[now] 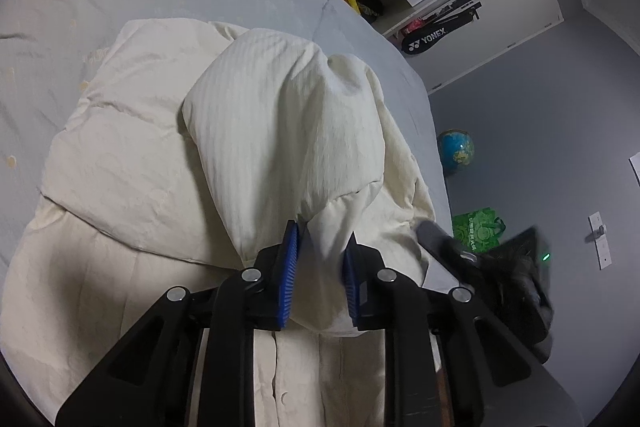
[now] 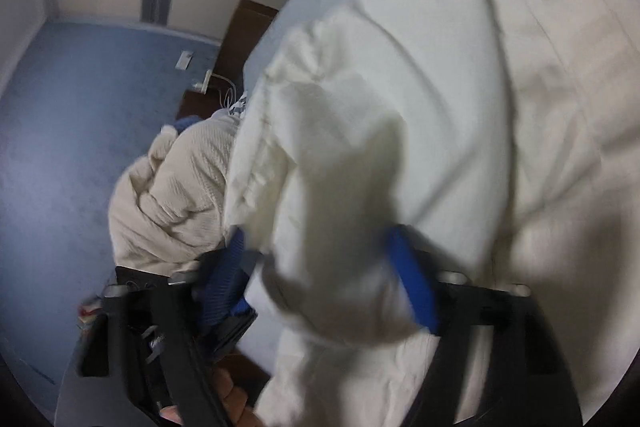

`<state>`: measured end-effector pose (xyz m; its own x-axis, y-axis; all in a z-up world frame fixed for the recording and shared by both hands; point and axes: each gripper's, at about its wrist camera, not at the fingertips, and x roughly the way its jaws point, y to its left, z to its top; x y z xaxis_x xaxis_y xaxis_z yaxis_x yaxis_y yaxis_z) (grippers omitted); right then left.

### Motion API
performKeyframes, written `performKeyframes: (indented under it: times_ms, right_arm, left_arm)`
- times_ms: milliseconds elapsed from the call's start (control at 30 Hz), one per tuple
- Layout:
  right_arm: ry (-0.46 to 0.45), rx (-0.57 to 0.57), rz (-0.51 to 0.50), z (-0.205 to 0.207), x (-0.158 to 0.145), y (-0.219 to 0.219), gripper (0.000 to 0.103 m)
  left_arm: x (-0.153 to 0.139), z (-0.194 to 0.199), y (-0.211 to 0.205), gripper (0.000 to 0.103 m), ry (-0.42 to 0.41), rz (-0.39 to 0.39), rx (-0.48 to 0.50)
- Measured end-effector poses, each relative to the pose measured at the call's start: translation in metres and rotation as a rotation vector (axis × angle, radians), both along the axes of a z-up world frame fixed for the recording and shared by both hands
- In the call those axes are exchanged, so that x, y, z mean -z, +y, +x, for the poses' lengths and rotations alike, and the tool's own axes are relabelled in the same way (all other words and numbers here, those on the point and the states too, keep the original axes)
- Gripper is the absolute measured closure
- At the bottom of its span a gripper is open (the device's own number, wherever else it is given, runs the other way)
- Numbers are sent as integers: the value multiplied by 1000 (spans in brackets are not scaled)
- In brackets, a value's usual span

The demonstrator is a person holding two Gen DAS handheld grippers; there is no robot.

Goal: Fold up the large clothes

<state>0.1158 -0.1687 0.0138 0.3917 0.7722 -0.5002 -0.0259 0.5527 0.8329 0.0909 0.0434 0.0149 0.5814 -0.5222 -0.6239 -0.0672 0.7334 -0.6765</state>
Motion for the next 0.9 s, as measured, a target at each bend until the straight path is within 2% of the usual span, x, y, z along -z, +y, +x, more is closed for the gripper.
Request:
performKeyframes:
  times_ms: [33, 67, 233, 267, 333, 433, 533, 667, 767, 800, 900]
  right_arm:
    - [-21, -16, -56, 4, -6, 4, 90]
    - [-42, -27, -63, 5, -11, 4, 95]
    - [-303, -34, -186, -5, -69, 6, 97]
    - [-383, -26, -232, -12, -85, 5, 97]
    - [-440, -17, -256, -18, -92, -1, 97]
    - [-422, -19, -276, -20, -75, -13, 97]
    - [-349, -56, -318, -27, -31, -16, 97]
    - [-236, -81, -305, -39, 21, -19, 96]
    - [-201, -80, -265, -43, 31, -21, 90]
    - [-210, -79, -260, -43, 28, -21, 89]
    - [-239, -69, -242, -37, 9, -25, 76]
  left_arm:
    - [1, 0, 0, 83, 4, -3, 2]
    - [1, 0, -1, 83, 5, -6, 3]
    - [-12, 3, -12, 82, -49, -60, 41]
    - [-18, 3, -16, 82, -69, -74, 48]
    - [-24, 3, -22, 82, -91, -79, 57]
    - [-7, -1, -26, 82, -60, -93, 64]
    - [26, -6, -27, 82, 10, -71, 64]
    - [69, -15, -26, 81, 105, -31, 60]
    - [70, -18, -24, 76, 103, 3, 71]
    - [64, -17, -24, 72, 87, 20, 76]
    - [38, -15, -26, 45, 21, 106, 66]
